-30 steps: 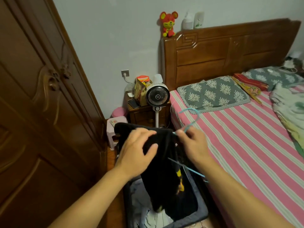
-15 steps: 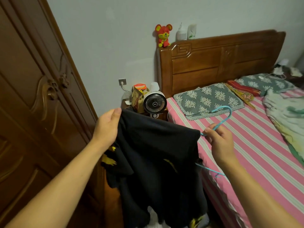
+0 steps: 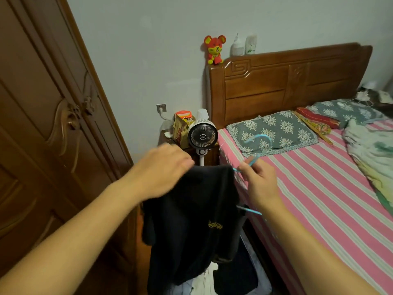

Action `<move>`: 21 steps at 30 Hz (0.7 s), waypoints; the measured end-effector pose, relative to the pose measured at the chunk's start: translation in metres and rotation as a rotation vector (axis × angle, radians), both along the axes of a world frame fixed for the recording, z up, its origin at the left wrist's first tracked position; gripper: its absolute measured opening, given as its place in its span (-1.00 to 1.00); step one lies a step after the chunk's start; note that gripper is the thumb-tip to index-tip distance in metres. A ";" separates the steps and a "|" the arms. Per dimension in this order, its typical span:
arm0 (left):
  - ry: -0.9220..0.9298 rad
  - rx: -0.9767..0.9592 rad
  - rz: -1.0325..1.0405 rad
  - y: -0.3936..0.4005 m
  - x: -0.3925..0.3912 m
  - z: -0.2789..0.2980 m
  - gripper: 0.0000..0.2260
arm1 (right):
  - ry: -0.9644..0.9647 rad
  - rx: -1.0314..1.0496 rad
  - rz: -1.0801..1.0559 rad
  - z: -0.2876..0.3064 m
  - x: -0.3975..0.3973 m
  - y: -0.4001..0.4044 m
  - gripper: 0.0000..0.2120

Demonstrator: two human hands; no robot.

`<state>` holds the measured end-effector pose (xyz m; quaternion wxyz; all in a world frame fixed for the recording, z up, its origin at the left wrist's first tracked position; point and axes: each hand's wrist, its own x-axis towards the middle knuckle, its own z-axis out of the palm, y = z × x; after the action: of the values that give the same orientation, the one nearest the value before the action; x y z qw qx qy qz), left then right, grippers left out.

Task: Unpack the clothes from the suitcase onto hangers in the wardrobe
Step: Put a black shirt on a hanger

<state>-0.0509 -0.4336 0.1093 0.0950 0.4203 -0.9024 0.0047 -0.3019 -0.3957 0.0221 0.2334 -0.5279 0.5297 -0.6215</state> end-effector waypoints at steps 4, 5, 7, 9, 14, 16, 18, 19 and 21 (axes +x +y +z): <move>0.078 0.392 0.013 0.013 -0.030 0.001 -0.73 | 0.325 -0.140 0.064 0.029 0.014 -0.004 -0.73; 0.188 0.510 0.025 0.012 -0.030 0.002 -0.72 | 0.359 -0.149 0.076 0.030 0.013 -0.005 -0.73; 0.343 0.672 0.050 0.011 -0.030 0.003 -0.79 | 0.395 -0.151 0.107 0.029 0.010 -0.004 -0.73; 0.521 0.828 0.142 0.009 -0.029 -0.003 -0.85 | 0.429 -0.150 0.126 0.026 0.007 -0.003 -0.72; 0.716 1.171 0.300 0.006 -0.034 -0.018 -0.85 | 0.467 -0.121 0.143 0.021 -0.001 0.004 -0.74; 0.821 1.187 0.355 0.007 -0.040 -0.021 -0.86 | 0.471 -0.086 0.158 0.021 -0.006 0.007 -0.76; 0.864 0.988 0.376 0.009 -0.049 -0.024 -0.89 | 0.468 -0.047 0.164 0.018 -0.010 0.009 -0.74; 0.830 0.775 0.344 0.013 -0.053 -0.025 -0.89 | 0.456 -0.023 0.145 0.016 -0.012 0.010 -0.72; 0.709 0.333 0.140 0.025 -0.058 -0.024 -0.89 | 0.402 0.029 0.087 0.010 -0.014 0.010 -0.74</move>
<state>-0.1090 -0.4090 0.0855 0.3305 0.4661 -0.7713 -0.2804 -0.3160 -0.3859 0.0321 0.1574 -0.6603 0.5511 -0.4852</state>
